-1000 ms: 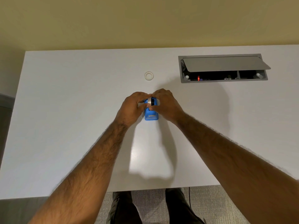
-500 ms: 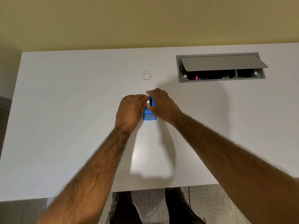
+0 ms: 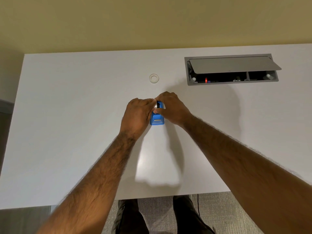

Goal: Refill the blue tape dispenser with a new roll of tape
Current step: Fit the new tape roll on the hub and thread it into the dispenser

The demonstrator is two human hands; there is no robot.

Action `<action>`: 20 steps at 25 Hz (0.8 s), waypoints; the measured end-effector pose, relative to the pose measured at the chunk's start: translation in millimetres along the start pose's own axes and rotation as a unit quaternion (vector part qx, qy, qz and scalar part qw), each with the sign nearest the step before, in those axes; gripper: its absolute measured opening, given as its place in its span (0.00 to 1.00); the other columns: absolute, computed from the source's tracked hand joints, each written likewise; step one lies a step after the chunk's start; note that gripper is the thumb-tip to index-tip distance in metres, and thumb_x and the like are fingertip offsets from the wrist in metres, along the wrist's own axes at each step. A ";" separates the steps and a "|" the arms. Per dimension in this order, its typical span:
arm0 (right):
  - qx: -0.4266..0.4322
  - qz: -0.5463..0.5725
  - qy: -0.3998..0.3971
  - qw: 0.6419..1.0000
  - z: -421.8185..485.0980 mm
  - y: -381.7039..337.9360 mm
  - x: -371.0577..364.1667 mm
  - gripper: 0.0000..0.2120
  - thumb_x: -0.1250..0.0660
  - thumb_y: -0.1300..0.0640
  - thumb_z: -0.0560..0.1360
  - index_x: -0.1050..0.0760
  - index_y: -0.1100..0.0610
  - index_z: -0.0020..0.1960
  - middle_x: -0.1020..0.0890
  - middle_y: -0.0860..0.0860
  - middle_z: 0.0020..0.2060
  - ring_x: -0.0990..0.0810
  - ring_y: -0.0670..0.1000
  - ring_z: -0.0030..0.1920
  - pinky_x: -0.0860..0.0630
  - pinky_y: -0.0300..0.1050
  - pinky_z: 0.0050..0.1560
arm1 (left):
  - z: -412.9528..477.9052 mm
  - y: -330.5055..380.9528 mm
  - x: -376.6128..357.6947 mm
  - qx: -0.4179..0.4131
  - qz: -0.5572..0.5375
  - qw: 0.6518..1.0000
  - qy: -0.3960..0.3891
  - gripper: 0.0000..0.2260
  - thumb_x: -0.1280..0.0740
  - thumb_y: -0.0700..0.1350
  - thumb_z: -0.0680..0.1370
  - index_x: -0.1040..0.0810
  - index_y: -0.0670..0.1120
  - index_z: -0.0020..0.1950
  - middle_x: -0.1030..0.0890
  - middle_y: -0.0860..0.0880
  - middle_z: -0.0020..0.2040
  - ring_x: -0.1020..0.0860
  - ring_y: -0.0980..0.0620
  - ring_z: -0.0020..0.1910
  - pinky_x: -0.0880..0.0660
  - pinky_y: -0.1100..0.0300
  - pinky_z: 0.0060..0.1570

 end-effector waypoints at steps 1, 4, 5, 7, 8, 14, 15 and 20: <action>0.001 -0.001 0.001 1.000 0.2 0.4 0.1 0.15 0.33 0.50 0.76 0.24 0.57 0.58 0.21 0.53 0.55 0.26 0.53 0.56 0.33 0.42 0.55 | -2.4 -0.6 -0.9 -0.001 0.005 1.000 0.001 0.15 0.42 0.48 0.80 0.19 0.49 0.59 0.16 0.52 0.52 0.21 0.49 0.44 0.30 0.56 0.53; -0.003 0.000 -0.002 1.000 1.3 1.9 -1.7 0.15 0.34 0.51 0.76 0.25 0.57 0.60 0.22 0.53 0.57 0.26 0.52 0.57 0.33 0.41 0.56 | -10.8 -3.1 -5.6 -0.006 0.016 1.000 0.006 0.15 0.39 0.45 0.81 0.21 0.48 0.65 0.17 0.51 0.60 0.20 0.48 0.49 0.29 0.54 0.58; -0.004 -0.002 -0.005 1.000 2.1 2.5 -2.9 0.15 0.34 0.51 0.76 0.25 0.57 0.59 0.22 0.53 0.57 0.26 0.52 0.57 0.32 0.41 0.55 | -13.4 -3.3 -6.8 -0.005 0.018 1.000 0.009 0.14 0.38 0.44 0.81 0.21 0.48 0.65 0.18 0.51 0.61 0.20 0.48 0.50 0.29 0.53 0.60; -0.004 -0.008 -0.006 1.000 4.4 4.1 -5.5 0.14 0.34 0.49 0.77 0.24 0.57 0.58 0.21 0.53 0.55 0.25 0.52 0.54 0.32 0.40 0.54 | -16.8 -3.0 -6.5 0.003 0.008 1.000 0.020 0.12 0.35 0.42 0.79 0.19 0.48 0.62 0.18 0.49 0.61 0.19 0.46 0.50 0.29 0.50 0.62; -0.006 -0.007 -0.007 1.000 4.9 4.6 -6.1 0.14 0.34 0.49 0.77 0.24 0.57 0.57 0.21 0.53 0.54 0.24 0.52 0.54 0.32 0.40 0.54 | -17.4 -1.2 -4.2 0.010 -0.005 1.000 0.028 0.11 0.34 0.42 0.78 0.18 0.48 0.59 0.17 0.49 0.60 0.19 0.46 0.50 0.29 0.50 0.62; -0.005 -0.006 -0.011 1.000 5.1 2.9 -6.4 0.12 0.35 0.50 0.76 0.24 0.57 0.53 0.21 0.52 0.53 0.26 0.52 0.53 0.27 0.46 0.56 | 2.8 6.3 4.8 0.114 -0.070 0.991 0.014 0.06 0.36 0.44 0.78 0.21 0.44 0.49 0.19 0.47 0.47 0.22 0.47 0.45 0.26 0.50 0.52; -0.005 -0.006 -0.013 1.000 5.3 3.0 -7.4 0.10 0.35 0.50 0.76 0.24 0.56 0.52 0.21 0.52 0.53 0.25 0.52 0.53 0.27 0.46 0.56 | 7.7 5.4 5.0 0.130 -0.065 0.989 0.004 0.06 0.36 0.43 0.77 0.21 0.44 0.49 0.19 0.46 0.47 0.22 0.46 0.45 0.27 0.51 0.52; -0.006 -0.020 -0.008 1.000 6.0 4.4 -9.8 0.09 0.35 0.52 0.76 0.24 0.55 0.52 0.21 0.52 0.53 0.25 0.53 0.53 0.27 0.45 0.55 | 22.8 -1.9 5.8 0.155 -0.080 0.983 -0.052 0.03 0.35 0.43 0.76 0.22 0.47 0.48 0.20 0.48 0.48 0.22 0.47 0.48 0.28 0.51 0.57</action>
Point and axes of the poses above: each hand's wrist, its own z-axis towards the middle knuckle, its own x-axis out of the back of the hand, y = z × x, the point moved 5 cm from there along z, towards the middle knuckle
